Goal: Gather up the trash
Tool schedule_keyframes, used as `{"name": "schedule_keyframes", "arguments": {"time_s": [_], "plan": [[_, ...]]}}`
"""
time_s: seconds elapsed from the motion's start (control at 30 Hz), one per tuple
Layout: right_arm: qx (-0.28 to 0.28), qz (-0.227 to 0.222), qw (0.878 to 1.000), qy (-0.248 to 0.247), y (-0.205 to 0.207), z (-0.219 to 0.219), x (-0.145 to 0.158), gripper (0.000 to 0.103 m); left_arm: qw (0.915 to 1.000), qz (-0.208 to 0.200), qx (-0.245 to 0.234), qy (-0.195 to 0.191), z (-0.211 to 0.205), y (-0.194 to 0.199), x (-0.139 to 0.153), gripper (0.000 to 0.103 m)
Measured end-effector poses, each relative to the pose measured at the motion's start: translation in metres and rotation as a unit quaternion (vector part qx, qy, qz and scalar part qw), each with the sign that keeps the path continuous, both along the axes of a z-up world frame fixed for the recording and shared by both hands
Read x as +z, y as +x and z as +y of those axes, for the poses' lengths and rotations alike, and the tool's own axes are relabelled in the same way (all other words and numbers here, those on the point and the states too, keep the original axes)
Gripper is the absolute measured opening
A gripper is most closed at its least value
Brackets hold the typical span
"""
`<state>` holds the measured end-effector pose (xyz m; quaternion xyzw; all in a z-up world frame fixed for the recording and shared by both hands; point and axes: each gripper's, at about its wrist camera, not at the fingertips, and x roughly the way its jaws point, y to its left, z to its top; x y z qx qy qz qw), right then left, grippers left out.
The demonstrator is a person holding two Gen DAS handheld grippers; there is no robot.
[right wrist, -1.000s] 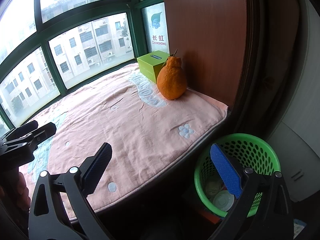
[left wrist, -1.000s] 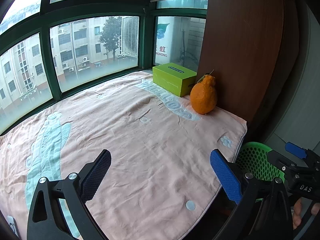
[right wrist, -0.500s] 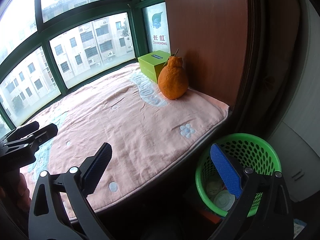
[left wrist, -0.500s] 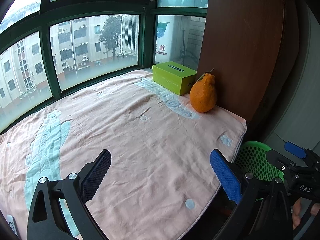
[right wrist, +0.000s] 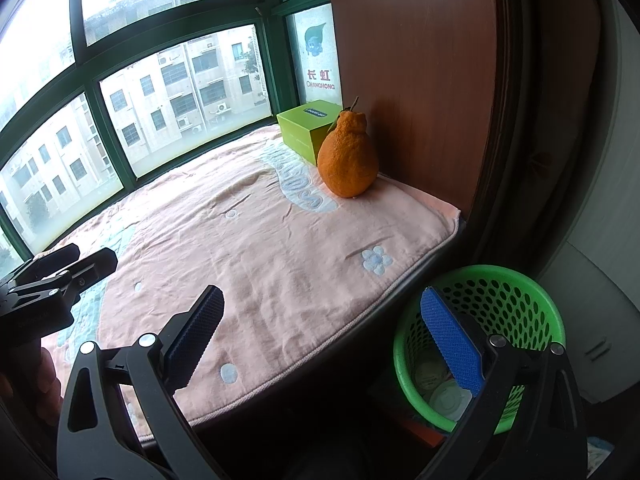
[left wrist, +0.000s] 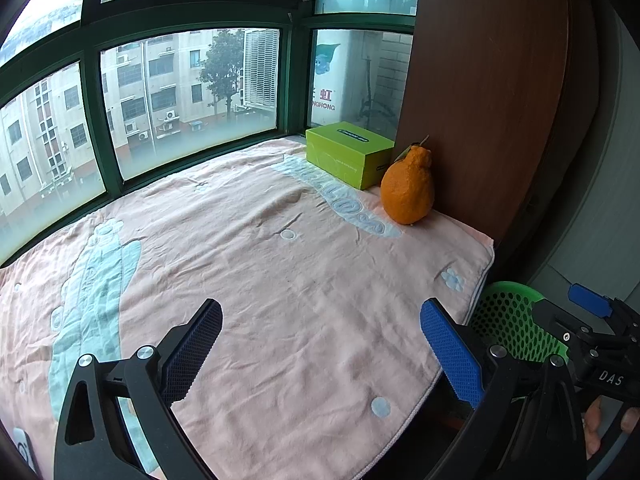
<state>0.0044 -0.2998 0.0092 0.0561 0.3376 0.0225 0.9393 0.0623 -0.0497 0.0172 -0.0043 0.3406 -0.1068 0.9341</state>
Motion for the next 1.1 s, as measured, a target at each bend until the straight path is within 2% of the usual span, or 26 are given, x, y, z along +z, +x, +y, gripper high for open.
{"name": "schedule_keyframes", "arguments": {"time_s": [1.1], "plan": [[0.004, 0.003, 1.000, 0.006, -0.0009, 0.0029, -0.0035, 0.098, 1.0000, 0.007, 0.003, 0.004, 0.0029, 0.0033, -0.0036, 0.096]]}}
